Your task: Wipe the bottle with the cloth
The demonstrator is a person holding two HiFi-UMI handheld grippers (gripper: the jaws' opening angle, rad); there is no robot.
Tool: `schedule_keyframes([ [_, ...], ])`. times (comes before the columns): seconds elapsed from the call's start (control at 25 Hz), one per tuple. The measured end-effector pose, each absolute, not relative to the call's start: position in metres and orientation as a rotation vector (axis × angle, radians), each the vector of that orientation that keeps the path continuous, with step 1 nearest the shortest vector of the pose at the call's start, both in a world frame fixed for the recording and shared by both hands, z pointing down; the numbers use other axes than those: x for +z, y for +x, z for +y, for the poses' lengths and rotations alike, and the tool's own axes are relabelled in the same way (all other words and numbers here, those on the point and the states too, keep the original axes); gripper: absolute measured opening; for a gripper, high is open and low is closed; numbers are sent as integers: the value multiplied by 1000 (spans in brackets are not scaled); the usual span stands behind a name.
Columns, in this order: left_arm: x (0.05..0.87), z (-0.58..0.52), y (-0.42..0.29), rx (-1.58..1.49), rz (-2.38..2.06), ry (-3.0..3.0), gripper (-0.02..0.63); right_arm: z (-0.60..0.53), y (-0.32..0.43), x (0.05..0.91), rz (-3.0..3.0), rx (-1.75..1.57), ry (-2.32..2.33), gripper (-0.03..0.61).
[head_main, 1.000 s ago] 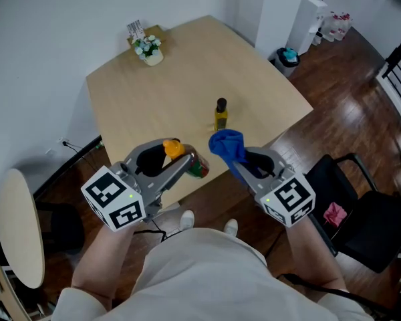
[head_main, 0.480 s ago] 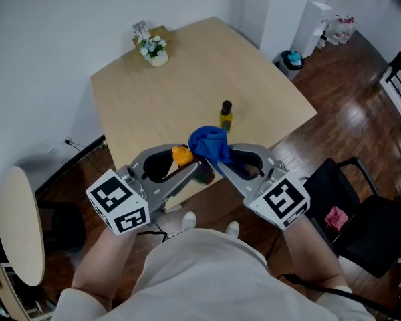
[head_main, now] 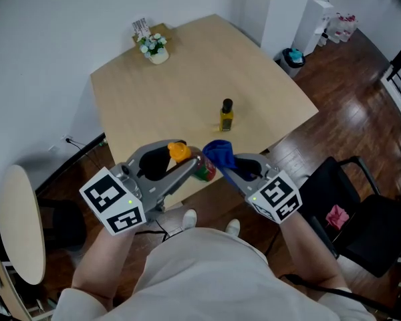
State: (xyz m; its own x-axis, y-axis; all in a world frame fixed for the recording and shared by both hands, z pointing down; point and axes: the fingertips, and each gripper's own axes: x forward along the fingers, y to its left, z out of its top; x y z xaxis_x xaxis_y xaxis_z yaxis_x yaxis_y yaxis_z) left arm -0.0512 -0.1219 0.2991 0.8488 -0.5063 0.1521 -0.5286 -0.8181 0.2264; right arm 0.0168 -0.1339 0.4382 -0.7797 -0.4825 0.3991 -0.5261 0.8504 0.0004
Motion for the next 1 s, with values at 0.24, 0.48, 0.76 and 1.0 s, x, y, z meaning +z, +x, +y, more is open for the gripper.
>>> schedule_keyframes([
  [0.24, 302, -130, -58, 136, -863, 2765, 160, -127, 33, 380, -2759, 65, 914, 80],
  [0.48, 311, -134, -60, 136, -890, 2741, 160, -100, 8, 336, -2832, -120, 829, 81],
  [0.76, 314, -145, -67, 149, -895, 2735, 160, -99, 5, 402, -2720, 82, 842, 81],
  [1.0, 321, -161, -70, 135, -871, 2722, 160, -96, 14, 450, -2632, 244, 857, 81],
])
